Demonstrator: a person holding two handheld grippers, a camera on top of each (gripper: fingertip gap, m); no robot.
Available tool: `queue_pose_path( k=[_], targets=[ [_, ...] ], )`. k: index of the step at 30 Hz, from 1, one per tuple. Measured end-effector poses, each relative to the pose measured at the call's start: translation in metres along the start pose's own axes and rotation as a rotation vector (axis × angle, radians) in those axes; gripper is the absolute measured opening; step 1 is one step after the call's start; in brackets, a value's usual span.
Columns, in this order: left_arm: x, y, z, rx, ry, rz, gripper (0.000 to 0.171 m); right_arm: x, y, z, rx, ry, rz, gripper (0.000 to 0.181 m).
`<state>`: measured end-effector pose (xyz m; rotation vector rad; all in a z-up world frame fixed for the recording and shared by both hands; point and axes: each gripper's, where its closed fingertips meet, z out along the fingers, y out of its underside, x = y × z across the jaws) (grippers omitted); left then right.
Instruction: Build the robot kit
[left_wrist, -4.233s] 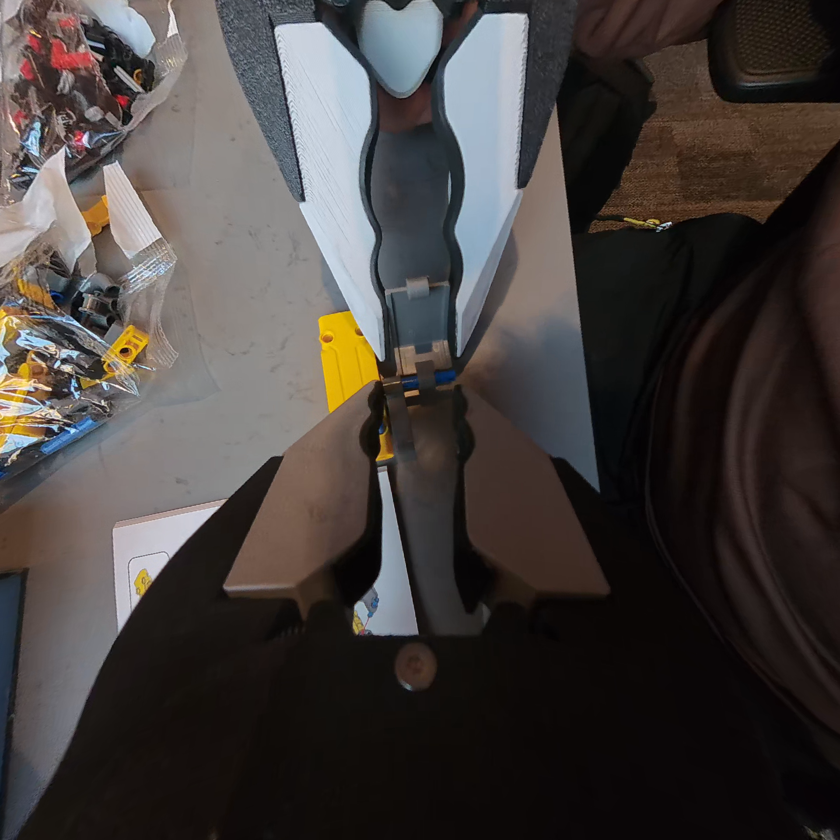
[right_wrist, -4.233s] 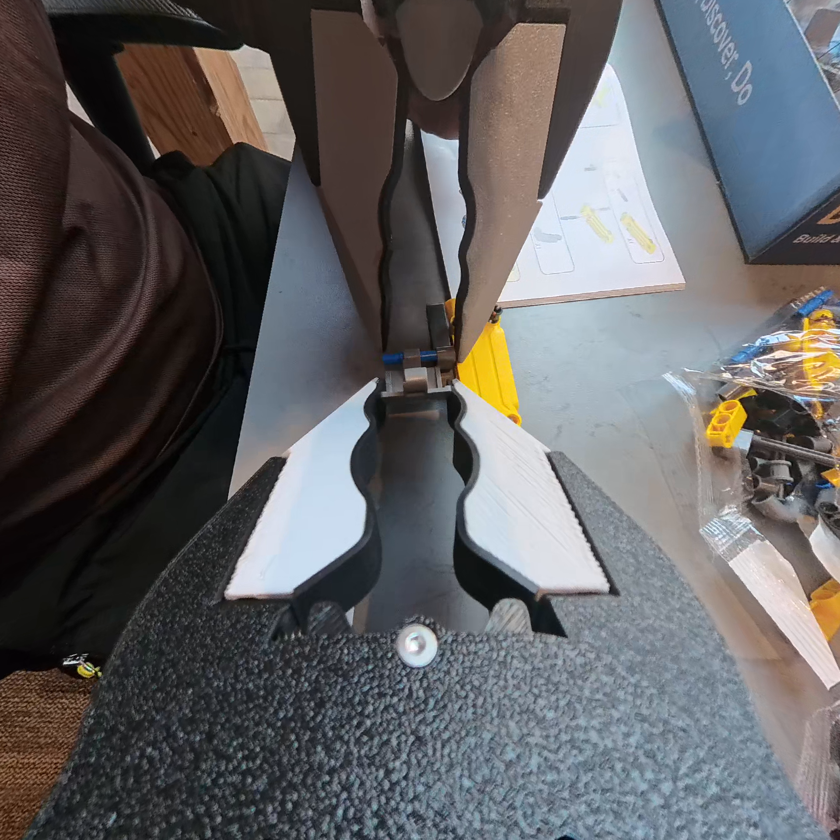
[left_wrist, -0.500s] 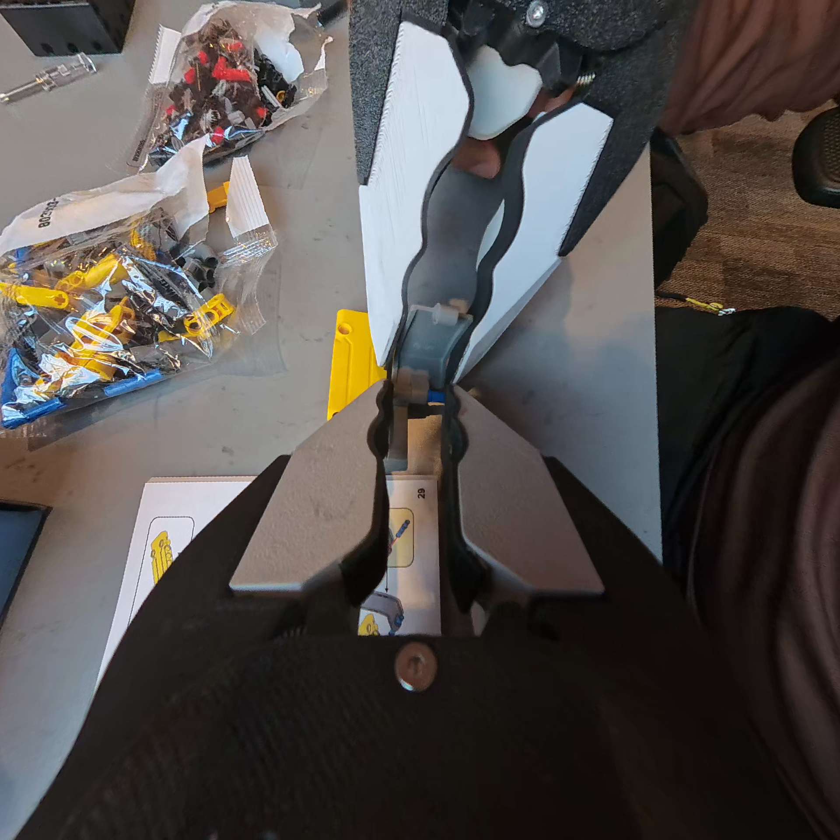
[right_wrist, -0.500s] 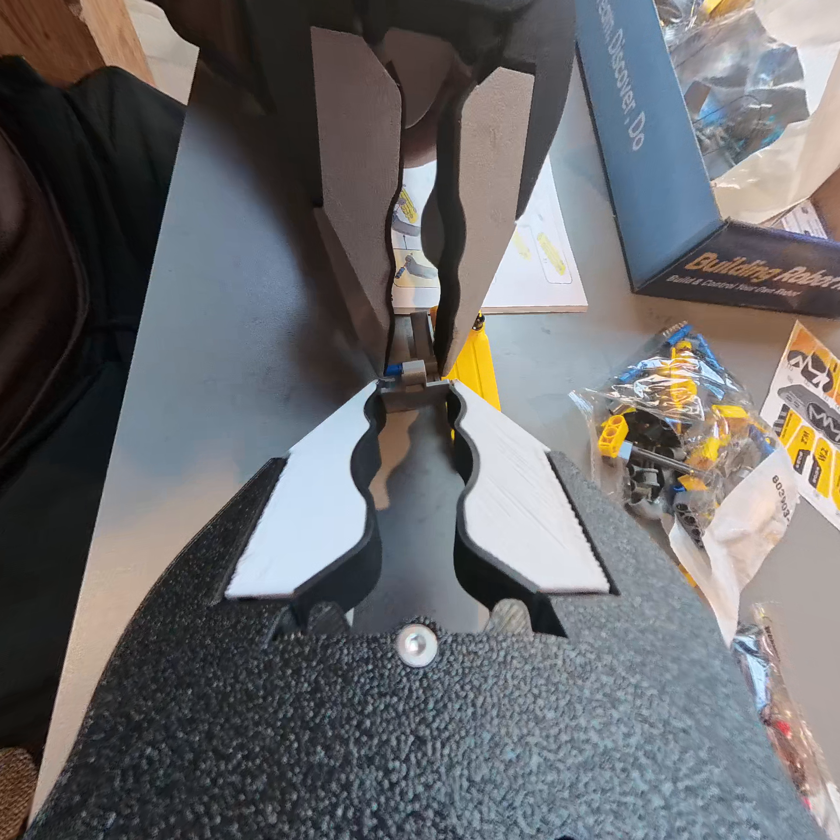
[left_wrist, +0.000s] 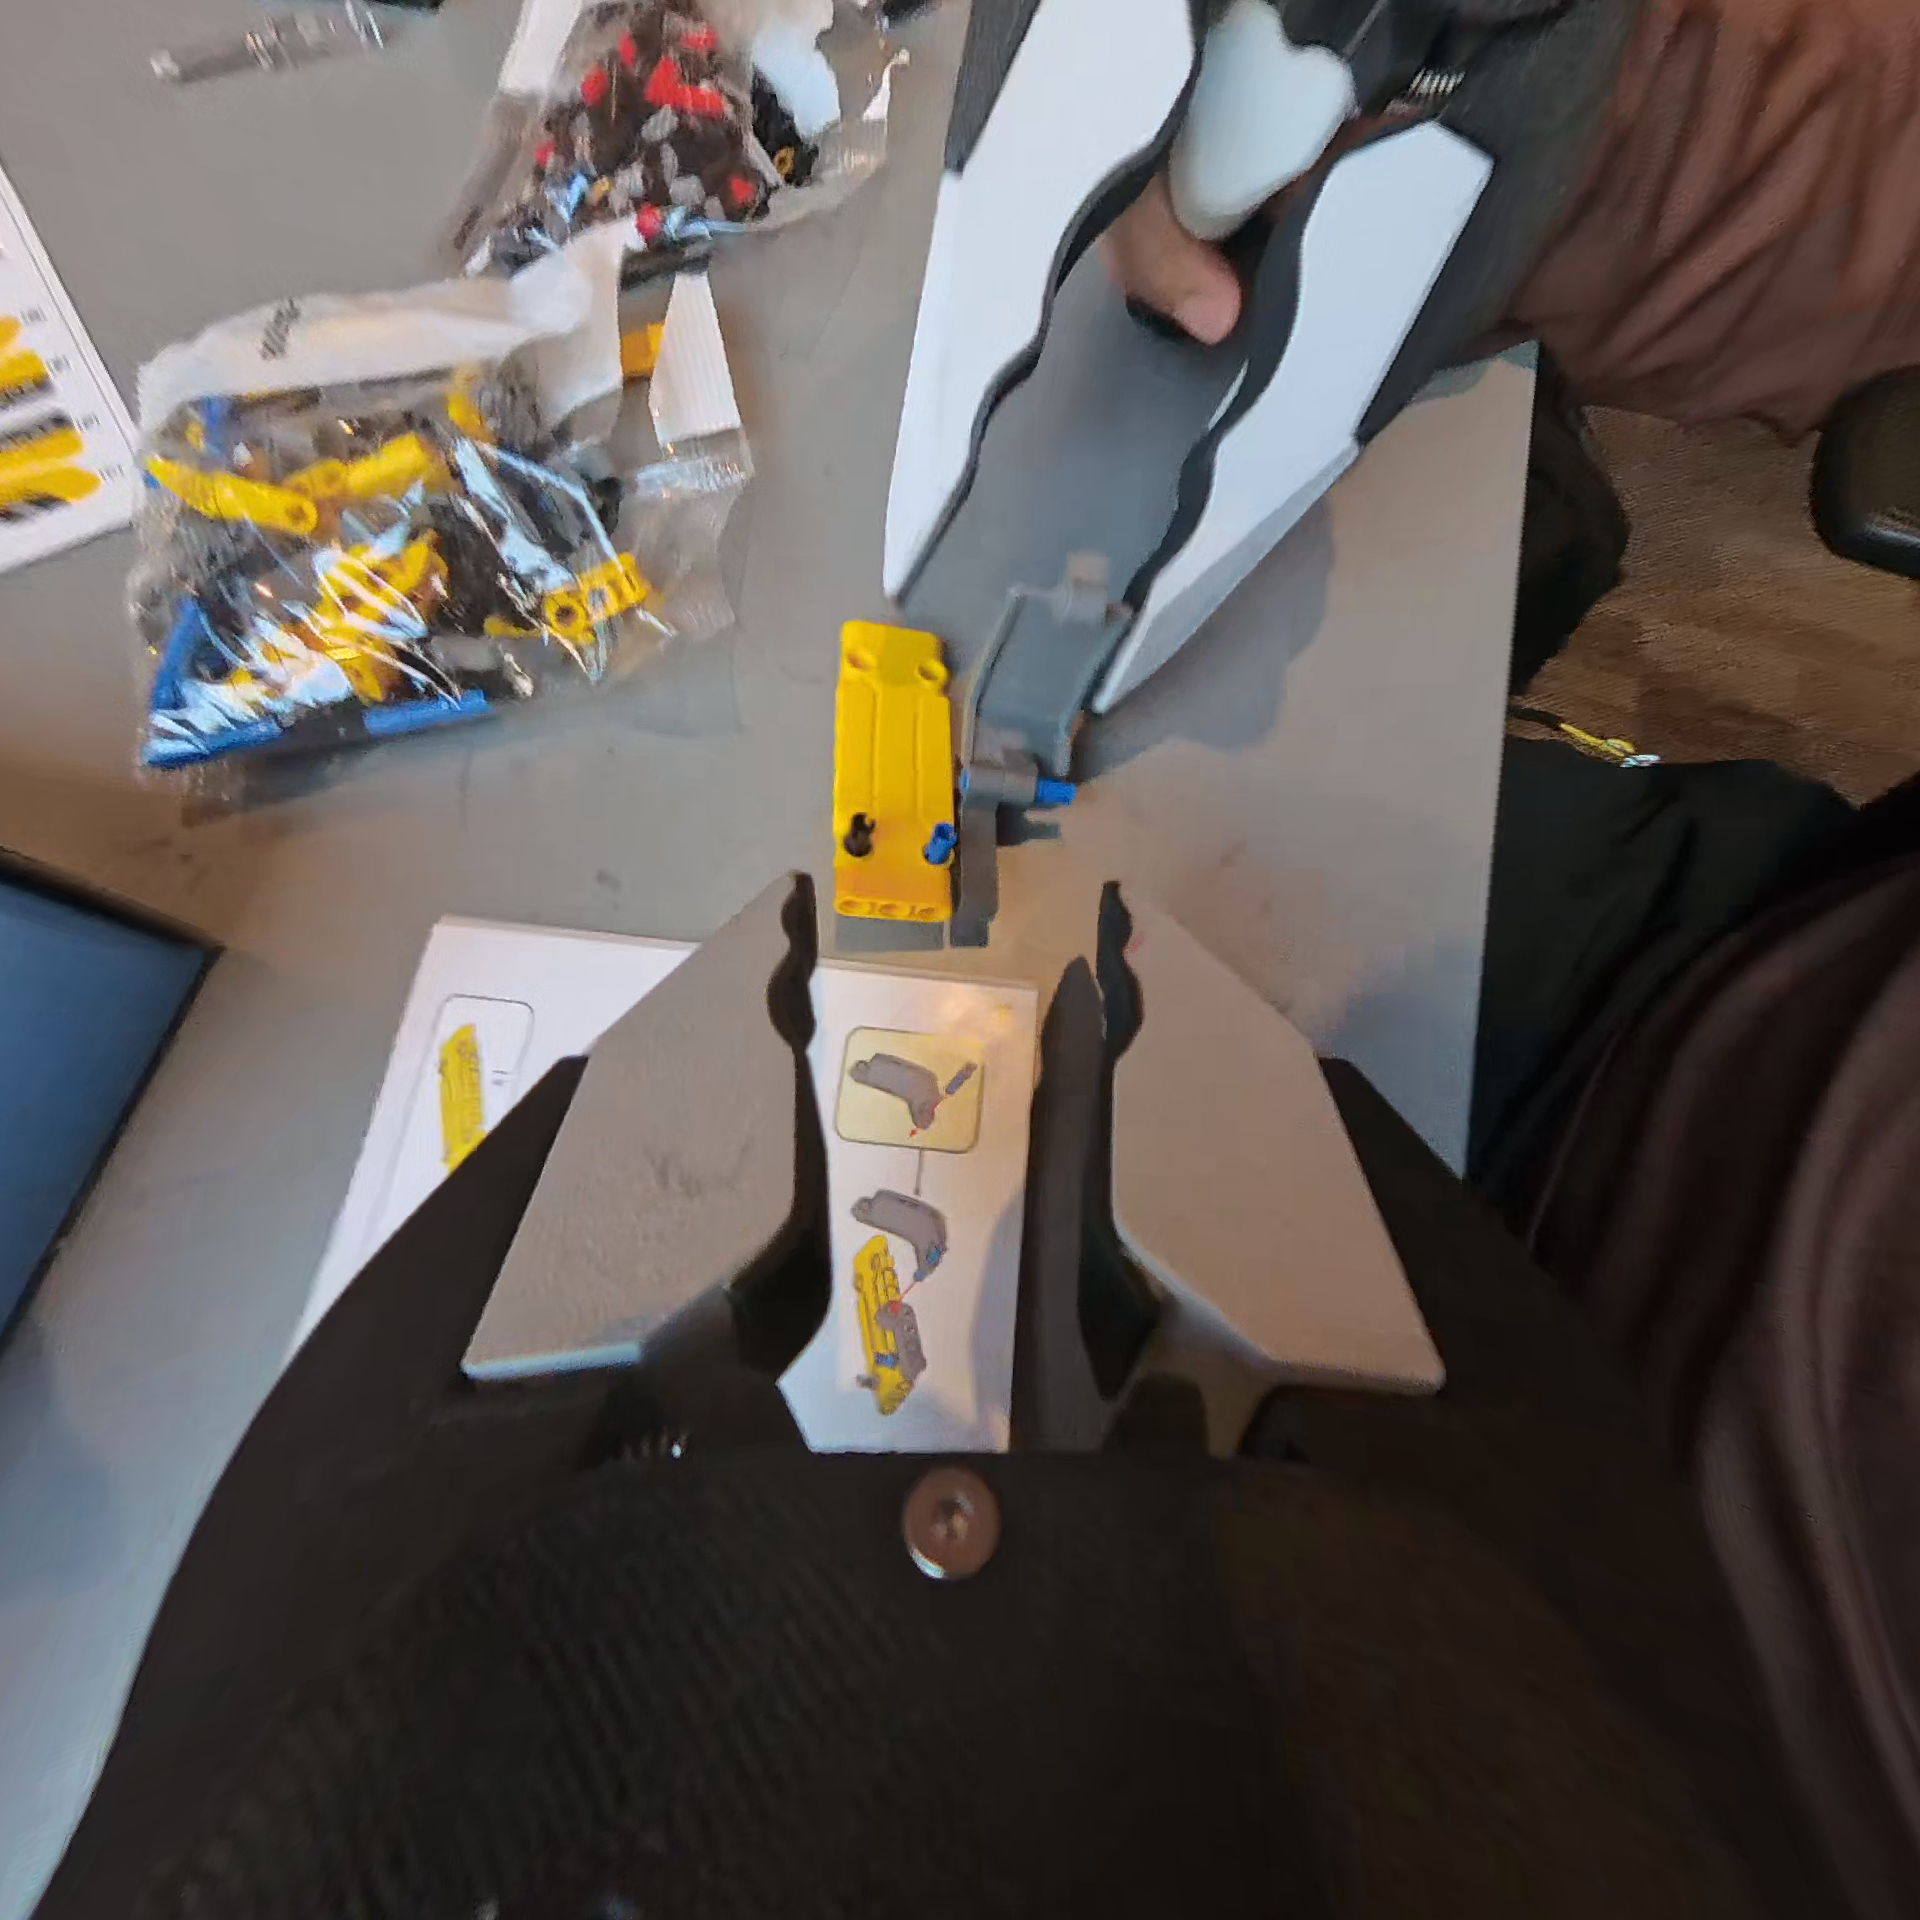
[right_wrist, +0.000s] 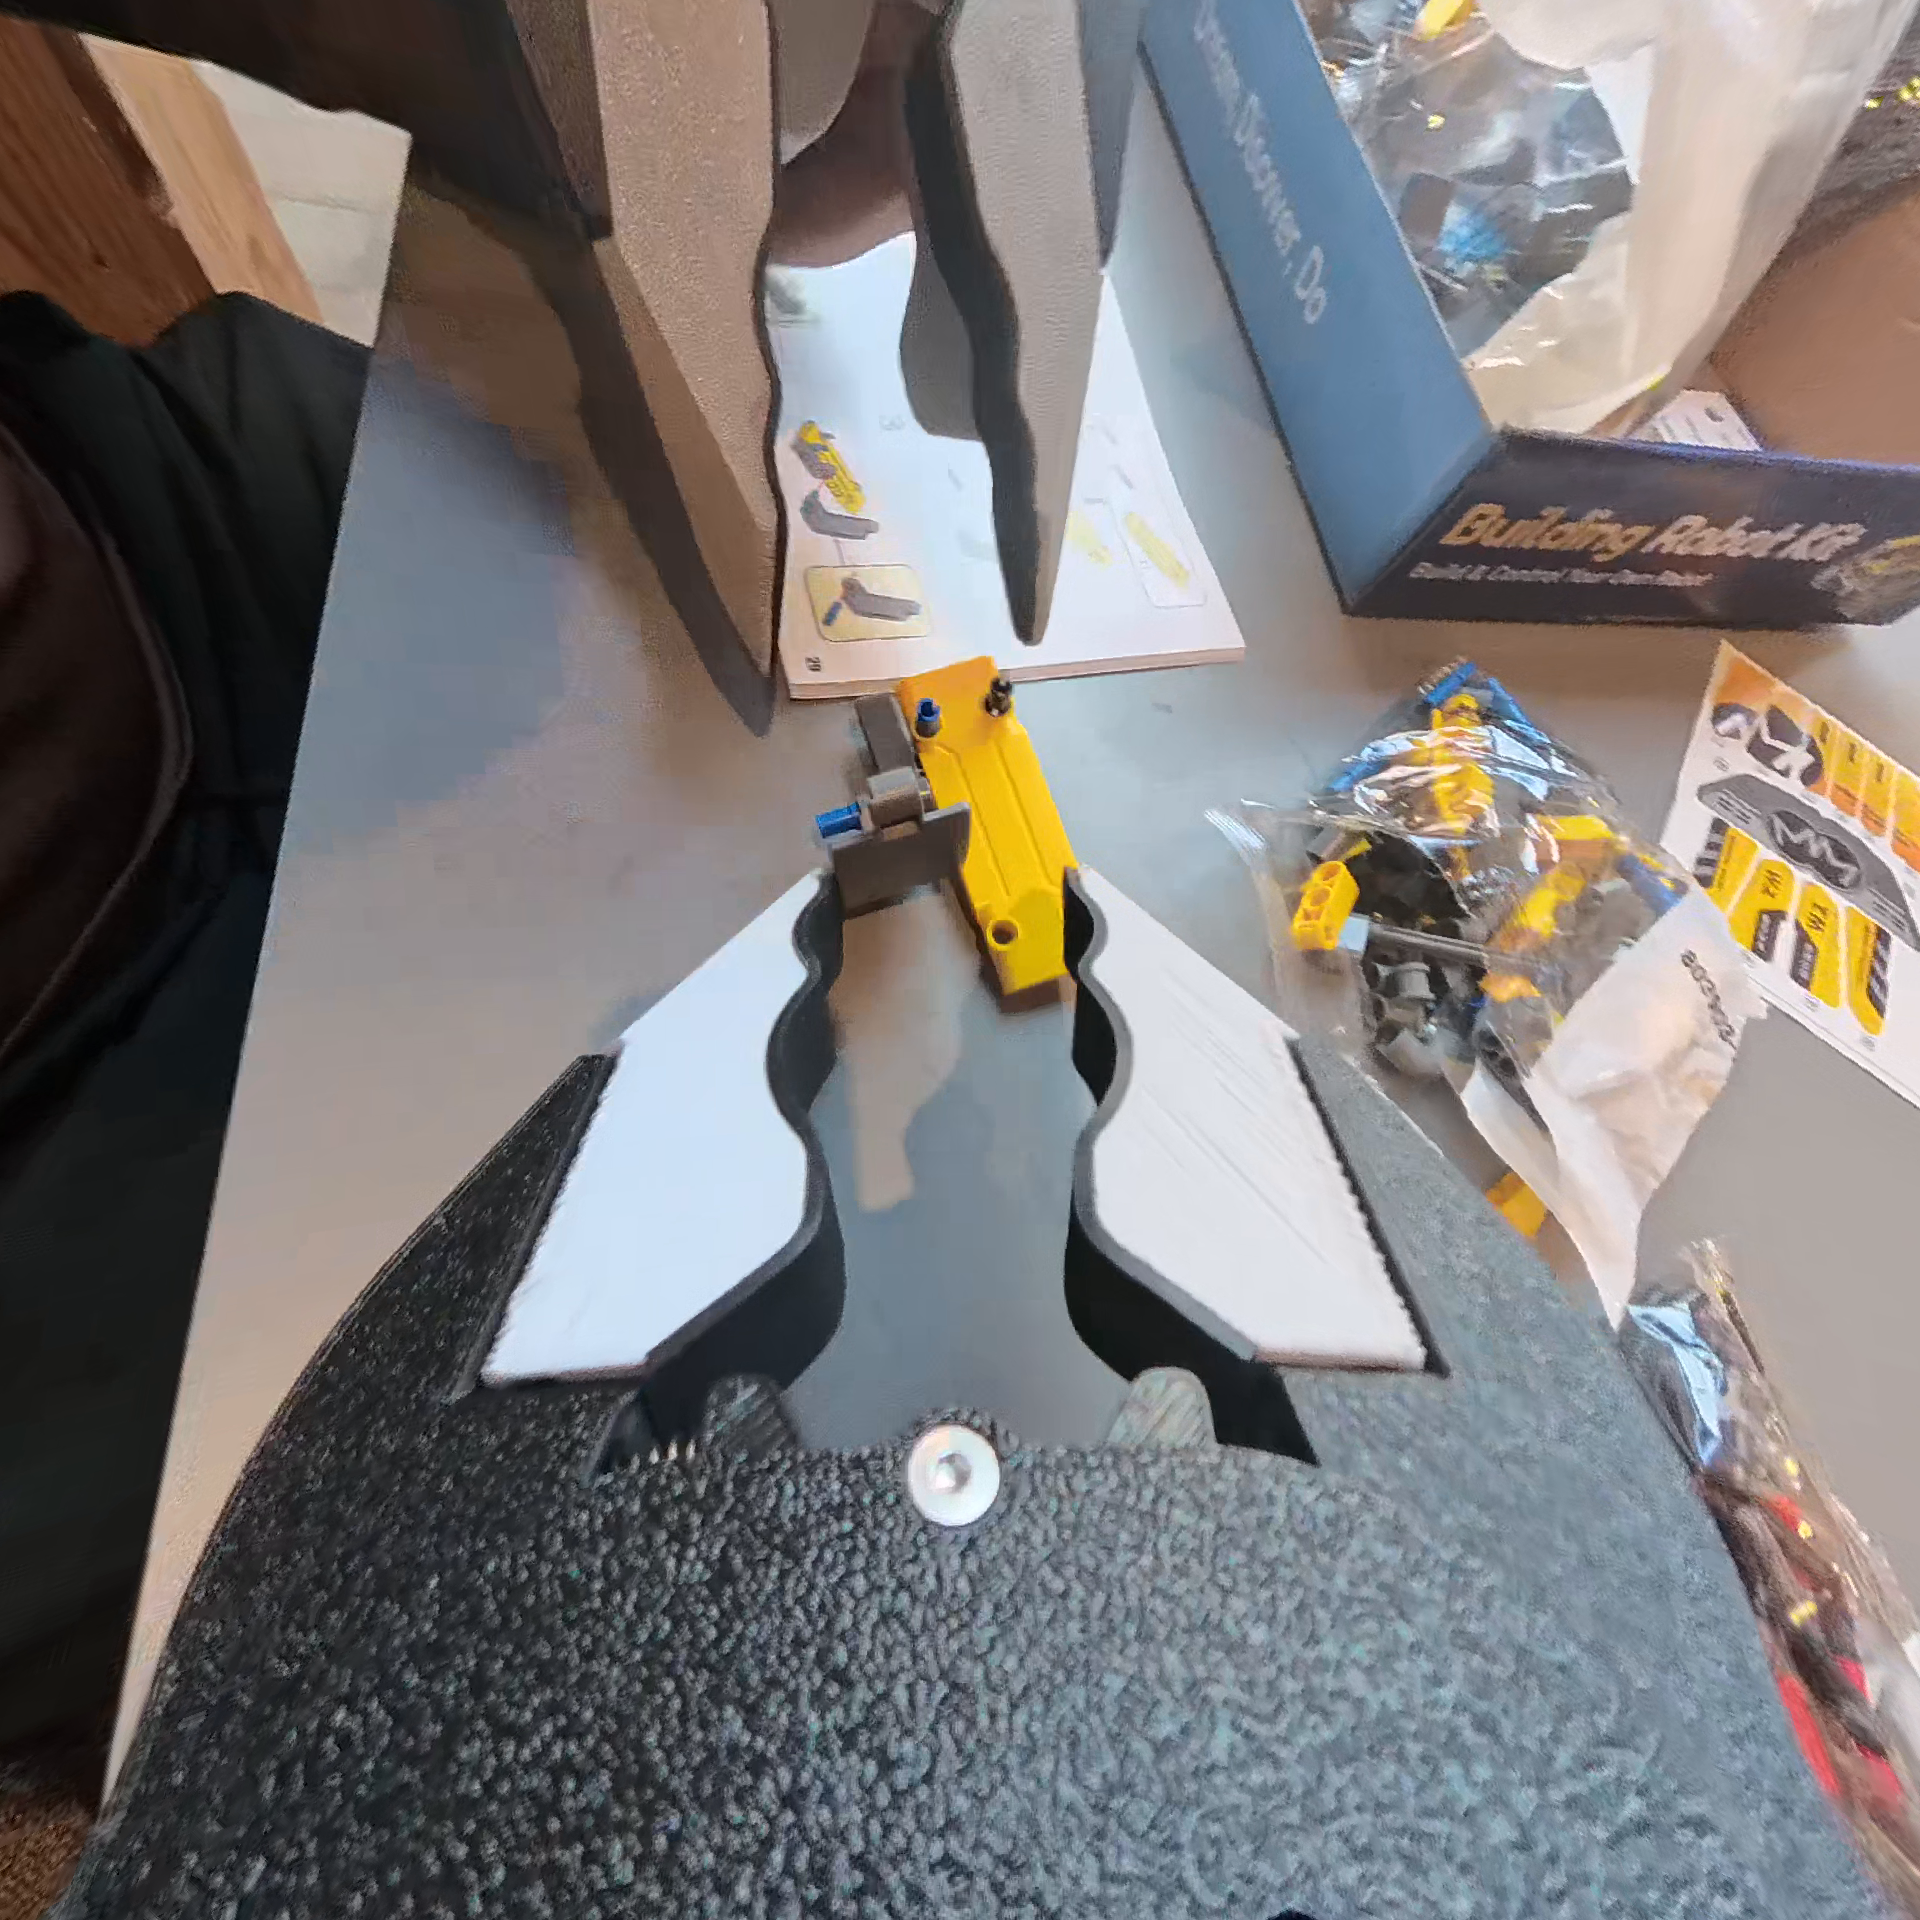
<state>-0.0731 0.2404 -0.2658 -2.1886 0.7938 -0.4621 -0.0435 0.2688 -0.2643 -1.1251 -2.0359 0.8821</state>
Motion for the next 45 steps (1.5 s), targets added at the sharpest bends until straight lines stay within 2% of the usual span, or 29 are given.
queue_pose_path(
  k=[3, 7, 9, 13, 19, 22, 26, 30, 33, 34, 35, 36, 40, 43, 45],
  targets=[
    [0.017, 0.002, 0.003, -0.013, 0.069, -0.020, 0.051, 0.008, 0.000, -0.007, 0.026, 0.055, 0.020, 0.038],
    [0.019, 0.003, -0.018, -0.008, -0.027, 0.007, 0.051, 0.019, -0.002, -0.029, 0.124, 0.129, 0.109, 0.037],
    [0.008, 0.013, -0.039, -0.022, -0.130, -0.026, 0.050, 0.028, -0.003, -0.045, 0.187, 0.180, 0.168, 0.038],
    [-0.024, 0.055, -0.090, -0.109, -0.357, -0.192, 0.049, 0.043, -0.006, -0.074, 0.321, 0.247, 0.270, 0.038],
    [-0.033, 0.109, -0.135, -0.152, -0.492, -0.429, 0.052, 0.059, -0.004, -0.088, 0.401, 0.280, 0.376, 0.043],
    [-0.031, 0.114, -0.136, -0.127, -0.485, -0.517, 0.062, 0.063, -0.002, -0.089, 0.401, 0.290, 0.400, 0.043],
    [-0.036, 0.091, -0.123, -0.059, -0.489, -0.498, 0.066, 0.067, 0.001, -0.088, 0.391, 0.314, 0.416, 0.045],
    [-0.050, 0.108, -0.102, -0.197, -0.537, -0.479, 0.070, 0.070, 0.003, -0.089, 0.377, 0.346, 0.416, 0.046],
    [-0.053, 0.108, -0.099, -0.186, -0.558, -0.443, 0.069, 0.070, 0.005, -0.089, 0.363, 0.368, 0.409, 0.046],
    [-0.051, 0.108, -0.099, -0.181, -0.545, -0.441, 0.063, 0.068, 0.004, -0.089, 0.355, 0.378, 0.392, 0.045],
    [-0.050, 0.108, -0.099, -0.175, -0.531, -0.436, 0.041, 0.065, 0.000, -0.088, 0.343, 0.382, 0.365, 0.041],
    [-0.051, 0.109, -0.102, -0.165, -0.541, -0.433, 0.005, 0.058, -0.006, -0.084, 0.327, 0.366, 0.336, 0.041],
    [-0.050, 0.111, -0.104, -0.064, -0.503, -0.448, 0.000, 0.027, -0.045, -0.058, 0.205, 0.258, 0.227, 0.047],
    [-0.044, 0.115, -0.107, -0.060, -0.463, -0.463, 0.000, -0.002, -0.079, -0.033, 0.103, 0.137, 0.156, 0.045],
    [-0.035, 0.117, -0.109, -0.067, -0.428, -0.461, 0.000, -0.020, -0.092, -0.007, -0.018, 0.049, 0.163, 0.044]
  ],
)
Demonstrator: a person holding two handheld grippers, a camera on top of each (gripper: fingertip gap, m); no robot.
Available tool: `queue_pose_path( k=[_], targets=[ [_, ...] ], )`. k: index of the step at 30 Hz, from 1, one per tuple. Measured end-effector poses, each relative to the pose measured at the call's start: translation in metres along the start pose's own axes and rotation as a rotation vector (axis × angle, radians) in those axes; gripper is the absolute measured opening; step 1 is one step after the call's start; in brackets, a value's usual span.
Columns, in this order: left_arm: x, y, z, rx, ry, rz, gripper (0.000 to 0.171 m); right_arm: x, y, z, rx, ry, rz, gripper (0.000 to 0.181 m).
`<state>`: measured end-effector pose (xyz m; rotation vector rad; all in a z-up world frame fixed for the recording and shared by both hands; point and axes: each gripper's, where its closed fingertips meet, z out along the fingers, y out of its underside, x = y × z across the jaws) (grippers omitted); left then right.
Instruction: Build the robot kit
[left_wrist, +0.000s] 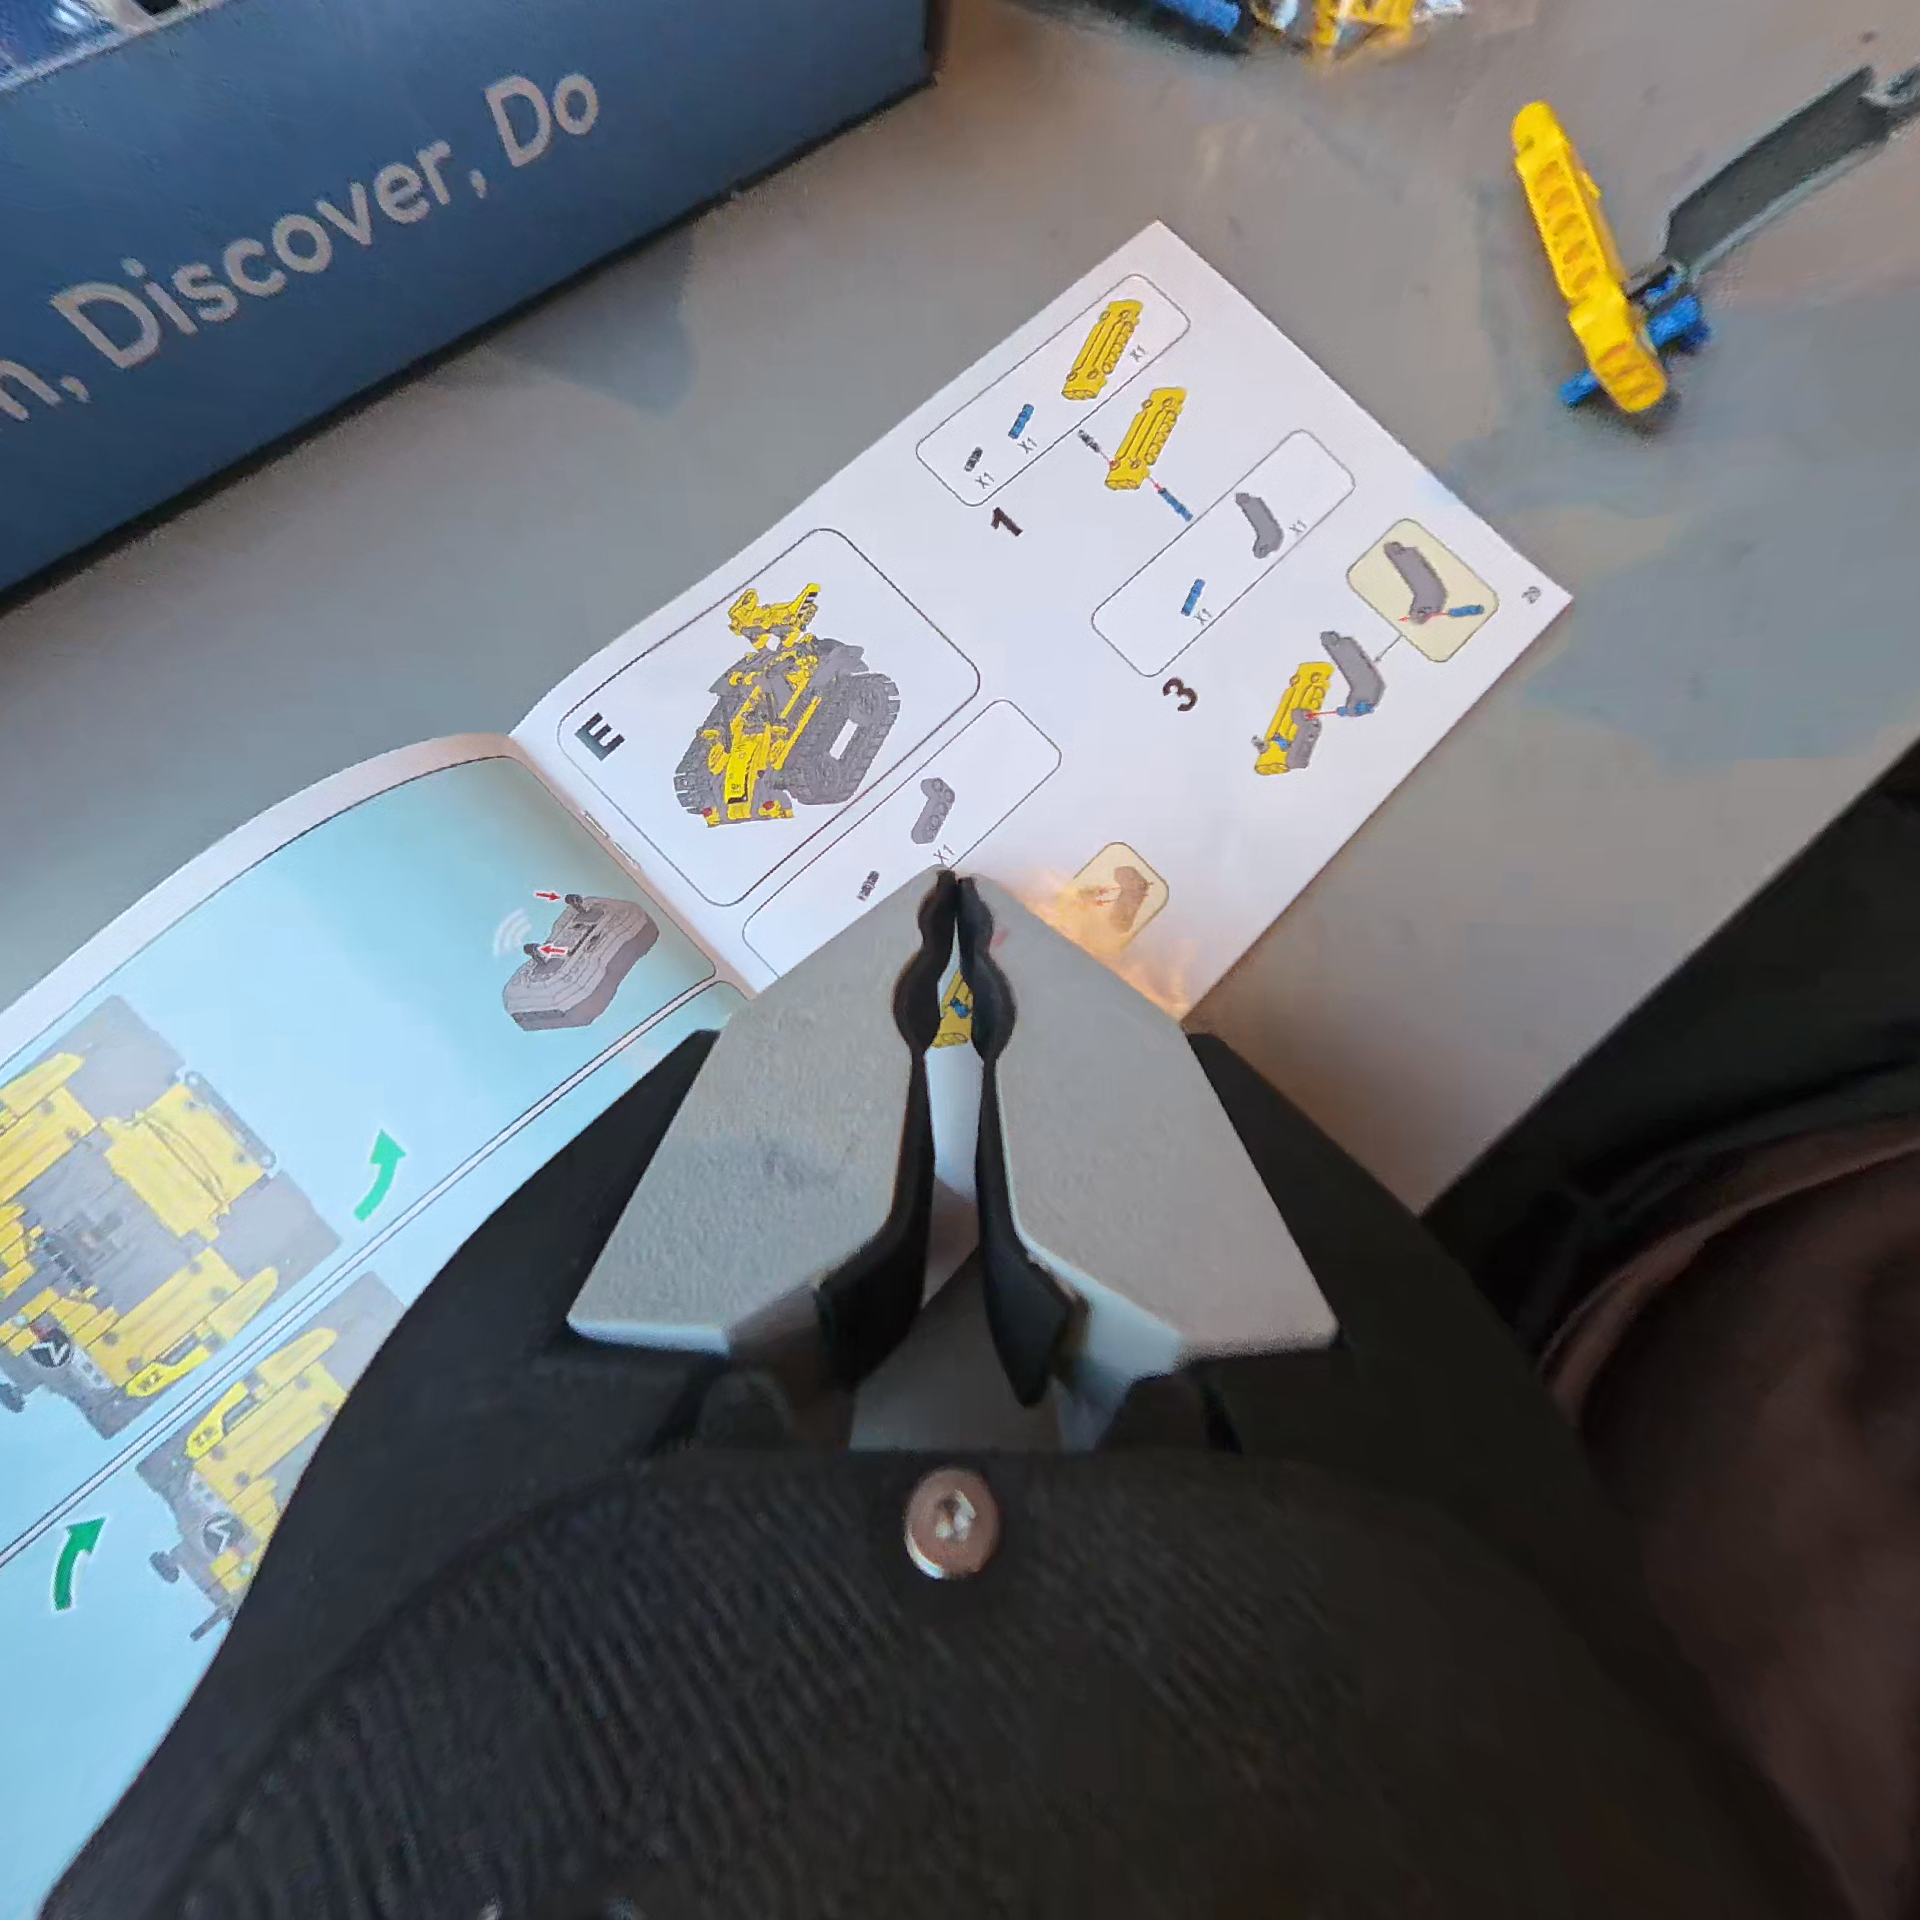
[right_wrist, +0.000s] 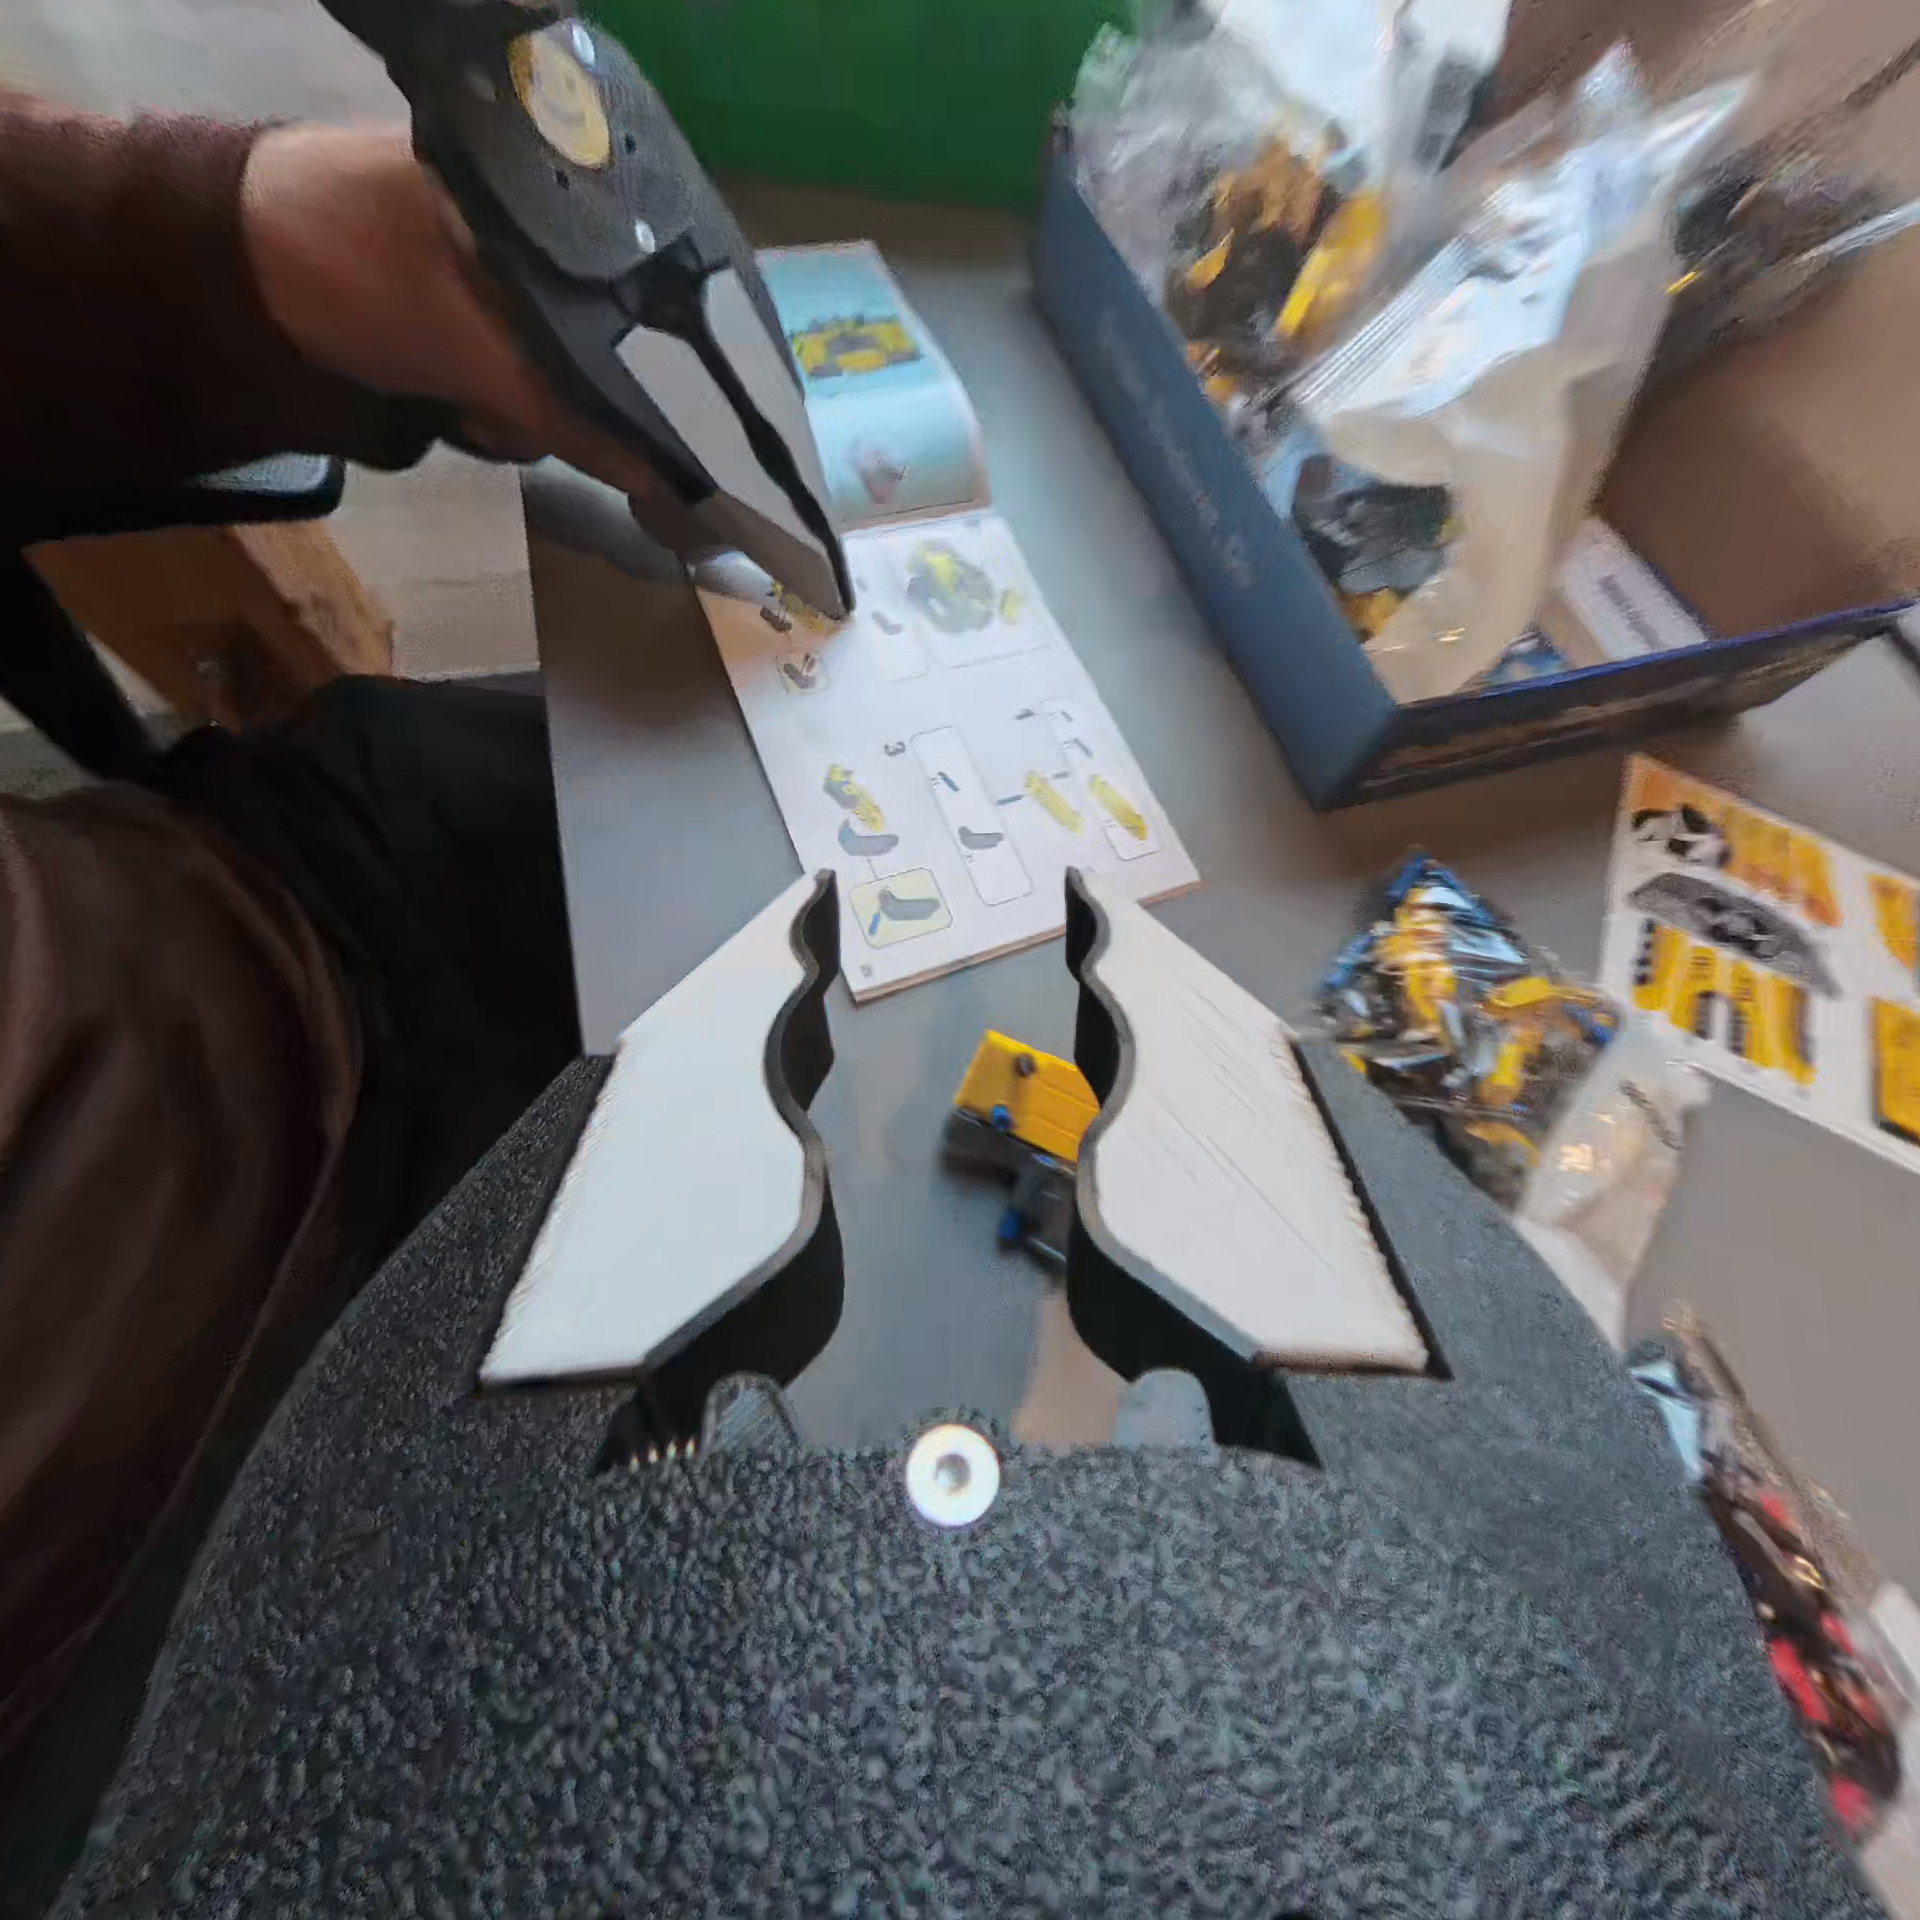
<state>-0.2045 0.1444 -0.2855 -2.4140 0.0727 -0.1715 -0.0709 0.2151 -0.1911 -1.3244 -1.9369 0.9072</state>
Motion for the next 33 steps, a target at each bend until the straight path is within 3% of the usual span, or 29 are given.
queue_pose_path(
  k=[5, 9, 11, 12, 16, 19, 26, 27, 30, 33],
  targets=[
    [0.016, 0.020, -0.017, -0.030, 0.108, 0.028, 0.000, -0.038, 0.002, 0.065, -0.249, -0.128, -0.041, 0.047],
    [0.021, 0.027, -0.032, 0.013, 0.186, -0.003, 0.000, -0.055, 0.027, 0.089, -0.440, -0.232, -0.046, 0.060],
    [0.022, 0.026, -0.040, 0.042, 0.206, -0.009, 0.027, -0.057, 0.036, 0.095, -0.497, -0.231, -0.059, 0.066],
    [0.025, 0.026, -0.044, 0.054, 0.217, 0.007, 0.030, -0.059, 0.040, 0.097, -0.524, -0.230, -0.071, 0.070],
    [0.031, 0.025, -0.051, 0.067, 0.166, 0.166, 0.052, -0.065, 0.042, 0.101, -0.546, -0.236, -0.092, 0.075],
    [0.029, 0.029, -0.050, 0.020, 0.087, 0.270, 0.056, -0.065, 0.042, 0.101, -0.541, -0.236, -0.091, 0.074],
    [0.045, 0.028, -0.039, 0.015, 0.128, 0.318, 0.057, -0.065, 0.041, 0.102, -0.590, -0.230, -0.098, 0.069],
    [0.045, 0.027, -0.037, 0.013, 0.132, 0.314, 0.056, -0.065, 0.040, 0.102, -0.582, -0.232, -0.096, 0.064],
    [0.047, 0.026, -0.032, 0.012, 0.138, 0.305, 0.055, -0.068, 0.034, 0.108, -0.532, -0.243, -0.092, 0.021],
    [0.049, 0.024, -0.031, 0.022, 0.130, 0.314, 0.054, -0.067, 0.032, 0.111, -0.493, -0.247, -0.075, 0.000]
  ],
)
